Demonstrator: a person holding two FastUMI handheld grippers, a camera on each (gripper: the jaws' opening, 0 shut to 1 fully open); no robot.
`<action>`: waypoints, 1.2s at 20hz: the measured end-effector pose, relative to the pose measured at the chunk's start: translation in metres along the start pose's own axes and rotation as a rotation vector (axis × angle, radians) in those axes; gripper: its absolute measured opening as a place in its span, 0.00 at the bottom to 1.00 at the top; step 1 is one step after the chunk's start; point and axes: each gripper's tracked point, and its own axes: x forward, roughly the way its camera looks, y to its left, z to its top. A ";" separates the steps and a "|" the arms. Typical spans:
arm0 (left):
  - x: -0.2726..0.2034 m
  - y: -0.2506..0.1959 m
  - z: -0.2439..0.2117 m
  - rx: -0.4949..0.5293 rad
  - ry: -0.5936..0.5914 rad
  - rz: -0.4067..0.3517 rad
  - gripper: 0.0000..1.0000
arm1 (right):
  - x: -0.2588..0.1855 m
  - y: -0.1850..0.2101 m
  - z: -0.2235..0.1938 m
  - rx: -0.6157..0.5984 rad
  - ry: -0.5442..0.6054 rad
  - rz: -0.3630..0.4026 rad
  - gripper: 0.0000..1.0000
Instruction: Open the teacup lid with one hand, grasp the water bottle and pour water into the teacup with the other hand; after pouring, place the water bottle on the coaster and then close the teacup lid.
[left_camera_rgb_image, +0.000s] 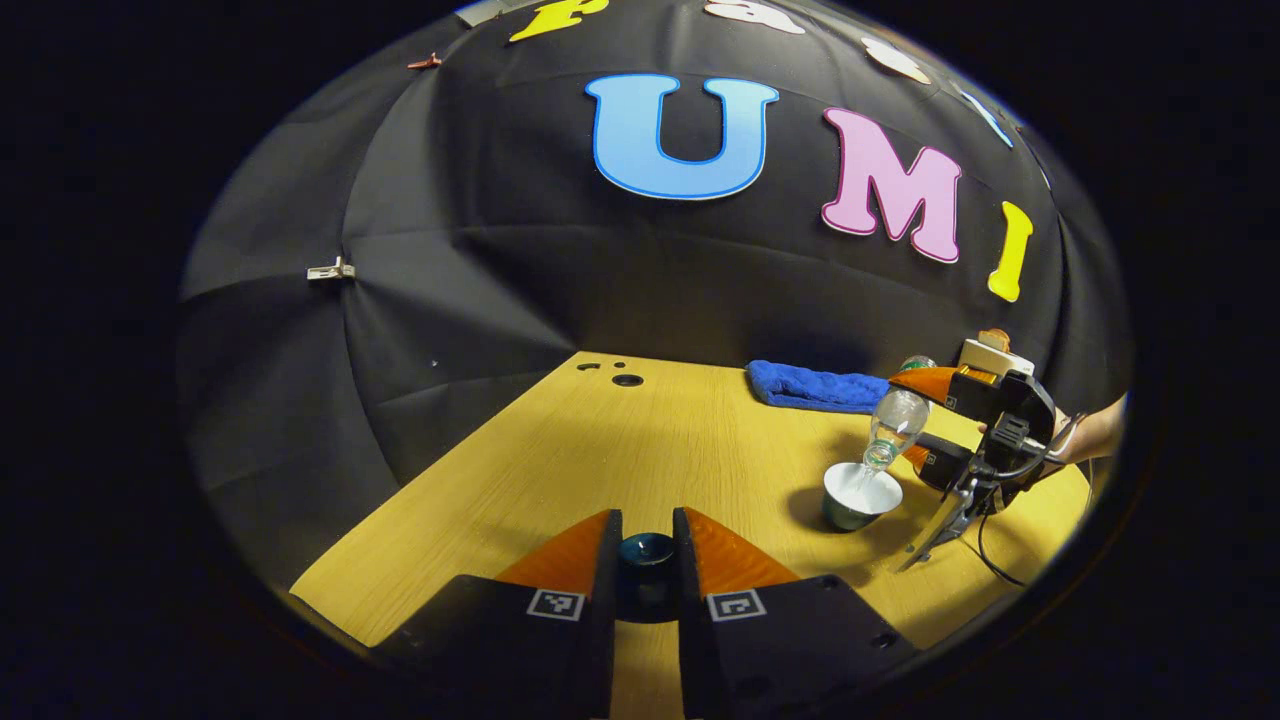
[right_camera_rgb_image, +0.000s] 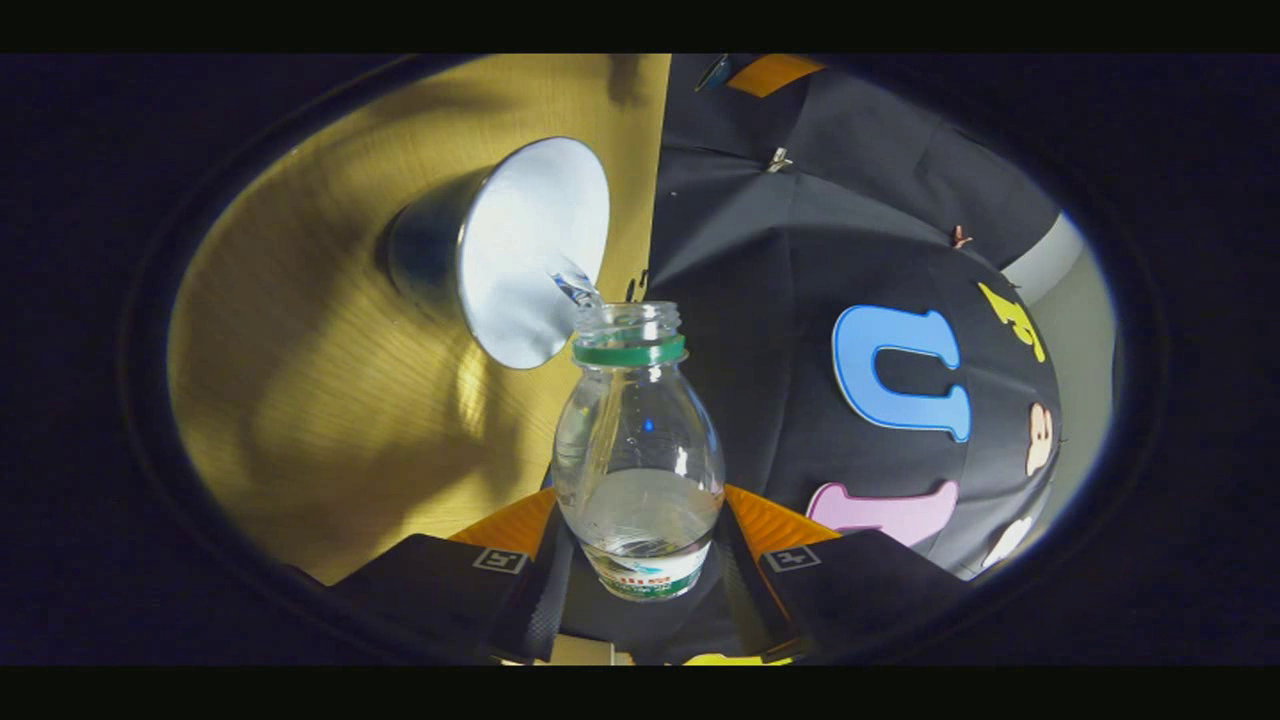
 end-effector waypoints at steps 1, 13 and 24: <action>0.000 0.001 -0.001 0.002 0.000 -0.001 0.30 | 0.000 0.000 0.000 -0.005 -0.002 -0.001 0.70; -0.001 0.002 -0.001 0.011 -0.002 -0.004 0.30 | 0.003 -0.007 0.008 -0.096 -0.062 -0.028 0.70; -0.005 0.003 -0.003 0.009 -0.003 0.000 0.34 | 0.010 -0.016 0.007 -0.205 -0.109 -0.040 0.69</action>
